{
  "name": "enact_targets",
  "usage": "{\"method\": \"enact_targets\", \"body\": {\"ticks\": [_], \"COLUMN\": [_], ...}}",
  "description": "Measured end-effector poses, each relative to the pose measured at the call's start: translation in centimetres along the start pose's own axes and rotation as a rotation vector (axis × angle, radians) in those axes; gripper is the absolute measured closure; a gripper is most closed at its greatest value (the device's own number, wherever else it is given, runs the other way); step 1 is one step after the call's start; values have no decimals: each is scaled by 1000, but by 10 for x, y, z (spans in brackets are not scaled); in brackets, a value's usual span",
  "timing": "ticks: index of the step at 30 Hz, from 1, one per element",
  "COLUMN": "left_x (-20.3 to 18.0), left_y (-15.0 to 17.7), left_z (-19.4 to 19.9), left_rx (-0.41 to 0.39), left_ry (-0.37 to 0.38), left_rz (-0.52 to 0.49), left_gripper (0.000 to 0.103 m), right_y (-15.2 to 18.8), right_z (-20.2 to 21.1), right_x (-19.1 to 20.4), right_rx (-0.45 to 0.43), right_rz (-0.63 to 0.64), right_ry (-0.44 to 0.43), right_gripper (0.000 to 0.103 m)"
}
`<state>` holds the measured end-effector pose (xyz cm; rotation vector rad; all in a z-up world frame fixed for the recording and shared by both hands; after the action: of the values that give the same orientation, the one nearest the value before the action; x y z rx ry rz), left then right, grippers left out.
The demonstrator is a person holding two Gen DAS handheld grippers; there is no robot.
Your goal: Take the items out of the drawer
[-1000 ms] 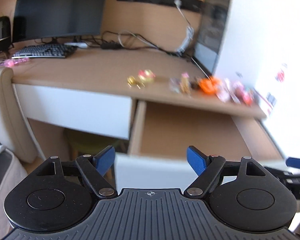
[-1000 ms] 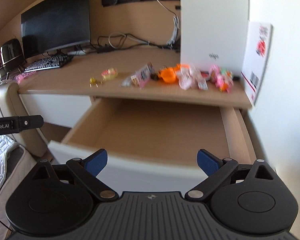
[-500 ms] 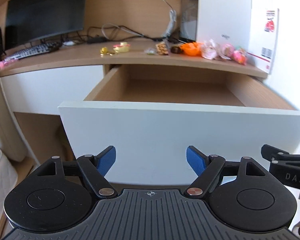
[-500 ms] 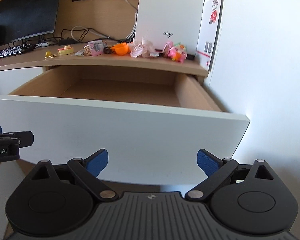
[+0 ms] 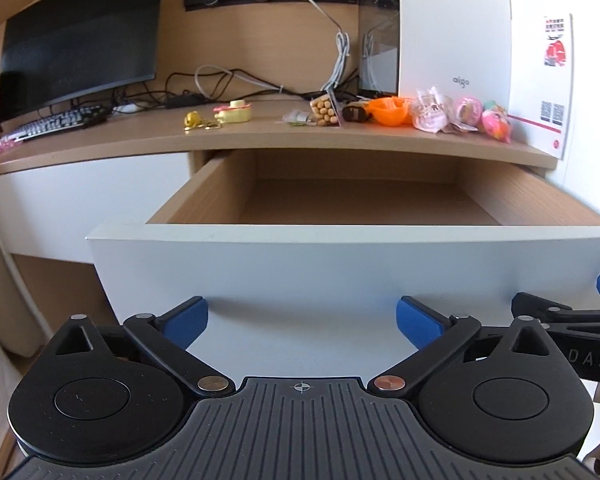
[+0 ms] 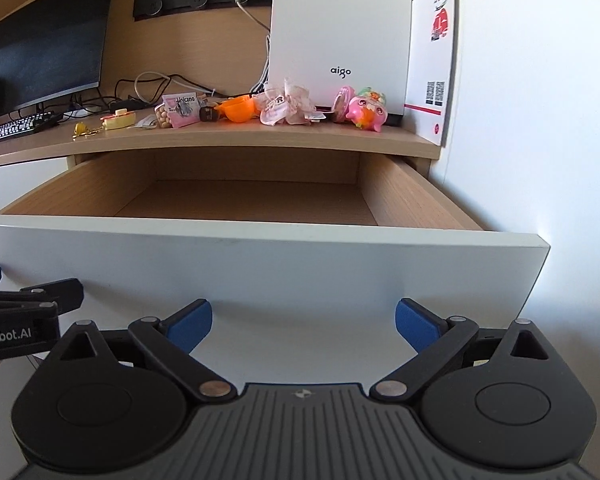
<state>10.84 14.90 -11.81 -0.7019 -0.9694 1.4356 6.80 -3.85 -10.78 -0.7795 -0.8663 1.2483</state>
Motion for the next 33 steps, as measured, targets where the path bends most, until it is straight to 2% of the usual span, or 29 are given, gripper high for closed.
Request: {"method": "enact_targets", "body": {"ticks": [10, 16, 19, 21, 23, 26, 29, 33], "left_x": [14, 16, 21, 19, 13, 7, 8, 4], "left_y": [-43, -65, -72, -72, -67, -60, -56, -53], "left_z": [-85, -134, -155, -166, -171, -175, -175, -163], "left_rx": [22, 21, 41, 69, 96, 107, 105, 104], "left_ry": [15, 32, 27, 4, -1, -9, 14, 59], "left_rz": [-19, -54, -22, -46, -59, -77, -43, -54], "left_gripper": [0, 0, 0, 0, 0, 0, 0, 0], "right_y": [-41, -66, -77, -83, -85, -82, -81, -78], "right_z": [-77, -127, -147, -156, -162, -167, -167, -165], "right_x": [9, 5, 4, 4, 5, 10, 12, 8], "right_rx": [-20, -18, -9, -4, 22, 36, 29, 52], "right_rz": [-6, -74, -88, -92, -105, -66, -33, -56], "right_ry": [58, 108, 113, 125, 112, 94, 102, 129], "right_gripper": [4, 4, 4, 4, 0, 0, 0, 1]}}
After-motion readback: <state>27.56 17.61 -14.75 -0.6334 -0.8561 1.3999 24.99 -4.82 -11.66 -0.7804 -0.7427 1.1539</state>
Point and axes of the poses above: each gripper's, at about its wrist camera, not at the fingertips, and z roughly against the way its jaws point, x to its left, y to its underside, the point moved 10 cm from there along -z, roughly the way its jaws point, and after that the axes turned 8 degrees about -z, right-handed, at the moved point
